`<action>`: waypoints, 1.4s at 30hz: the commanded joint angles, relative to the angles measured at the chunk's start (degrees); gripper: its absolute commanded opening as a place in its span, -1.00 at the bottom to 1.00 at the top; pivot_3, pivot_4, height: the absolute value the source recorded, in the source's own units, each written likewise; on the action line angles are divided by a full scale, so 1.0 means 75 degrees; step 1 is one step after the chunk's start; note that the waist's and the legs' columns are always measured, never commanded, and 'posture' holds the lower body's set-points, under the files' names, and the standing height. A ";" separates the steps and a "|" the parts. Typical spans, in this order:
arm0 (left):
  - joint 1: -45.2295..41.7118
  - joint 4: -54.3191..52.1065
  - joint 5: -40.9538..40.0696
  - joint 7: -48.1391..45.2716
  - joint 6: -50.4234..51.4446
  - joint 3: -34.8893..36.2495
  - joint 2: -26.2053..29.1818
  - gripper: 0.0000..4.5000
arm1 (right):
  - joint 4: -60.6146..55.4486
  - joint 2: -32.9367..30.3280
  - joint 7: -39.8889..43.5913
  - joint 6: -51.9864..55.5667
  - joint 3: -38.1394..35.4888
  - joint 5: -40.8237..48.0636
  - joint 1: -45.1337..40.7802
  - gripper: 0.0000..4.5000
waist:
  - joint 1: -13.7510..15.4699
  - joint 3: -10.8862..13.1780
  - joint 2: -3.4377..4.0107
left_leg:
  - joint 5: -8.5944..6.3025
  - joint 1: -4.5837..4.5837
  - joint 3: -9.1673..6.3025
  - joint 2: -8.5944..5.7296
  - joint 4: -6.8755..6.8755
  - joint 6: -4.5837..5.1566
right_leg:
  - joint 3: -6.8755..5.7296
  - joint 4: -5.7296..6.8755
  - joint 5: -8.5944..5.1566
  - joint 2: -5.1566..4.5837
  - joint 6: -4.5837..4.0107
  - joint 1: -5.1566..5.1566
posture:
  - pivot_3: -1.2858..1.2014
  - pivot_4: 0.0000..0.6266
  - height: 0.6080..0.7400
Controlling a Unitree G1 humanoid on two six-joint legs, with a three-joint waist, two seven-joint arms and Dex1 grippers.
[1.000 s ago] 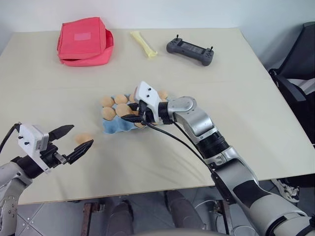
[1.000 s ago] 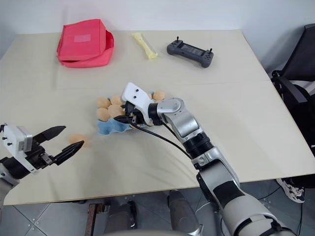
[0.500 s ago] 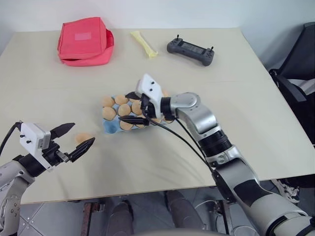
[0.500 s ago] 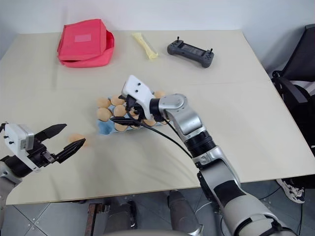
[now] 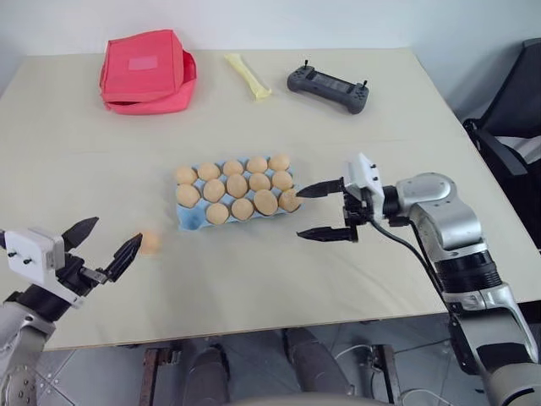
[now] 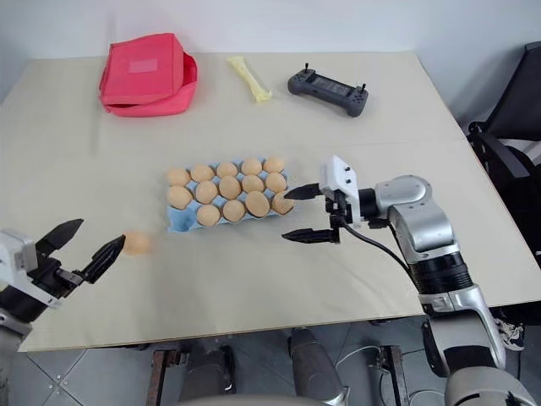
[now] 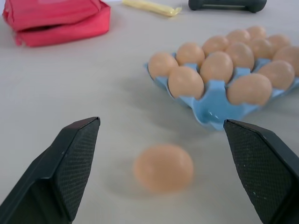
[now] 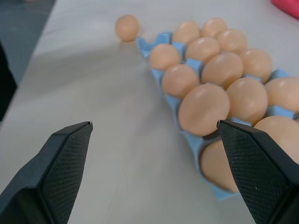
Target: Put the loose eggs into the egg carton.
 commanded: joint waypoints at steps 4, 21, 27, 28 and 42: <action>0.0782 -0.1140 0.0053 0.0532 0.0106 -0.0004 -0.0343 1.00 | -0.0284 -0.0552 0.0196 0.0100 -0.0425 0.0355 0.0304 0.98 | 0.0039 0.0000 -0.0002 | 0.0001 0.0000 0.0001 -0.0005 0.0010 0.0001 | 0.0004 -0.0005 -0.0018 -0.0003 -0.0035 0.0005 | 0.03 -0.52 1.00; -0.1449 0.0617 0.0807 0.1223 0.1321 -0.1447 0.0585 1.00 | -0.0615 -0.0391 -0.0474 0.0352 -0.0449 0.0299 0.0403 0.98 | 0.0005 0.0002 -0.0002 | 0.0001 0.0001 -0.0008 -0.0004 0.0073 0.0002 | 0.0007 -0.0007 -0.0014 0.0003 -0.0028 0.0036 | 0.03 -0.52 1.00; -0.1634 0.0903 0.0851 0.1014 0.1714 -0.1804 0.0760 1.00 | -0.0937 -0.0480 -0.0654 0.0511 -0.0516 0.0351 0.0614 0.98 | 0.0030 0.0002 -0.0002 | 0.0000 0.0001 -0.0010 -0.0005 0.0062 0.0001 | 0.0005 -0.0007 -0.0012 0.0002 -0.0023 0.0035 | 0.03 -0.52 1.00; -0.1693 0.0912 0.0870 0.1034 0.1692 -0.1811 0.0746 0.92 | -0.0990 -0.0478 -0.0702 0.0559 -0.0532 0.0365 0.0629 1.00 | 0.0029 0.0002 -0.0002 | 0.0000 0.0001 -0.0010 -0.0005 0.0062 0.0001 | 0.0005 -0.0007 -0.0012 0.0002 -0.0022 0.0035 | 0.03 -0.52 1.00; -0.2222 0.1284 0.1091 0.0751 0.1420 -0.1905 0.0783 -0.12 | -0.1114 -0.0494 -0.1056 0.0625 -0.0588 0.0446 0.0697 1.00 | 0.0114 0.0002 -0.0002 | 0.0000 0.0001 -0.0010 -0.0005 0.0064 0.0001 | 0.0005 -0.0005 -0.0009 0.0002 -0.0017 0.0035 | 0.03 -0.52 1.00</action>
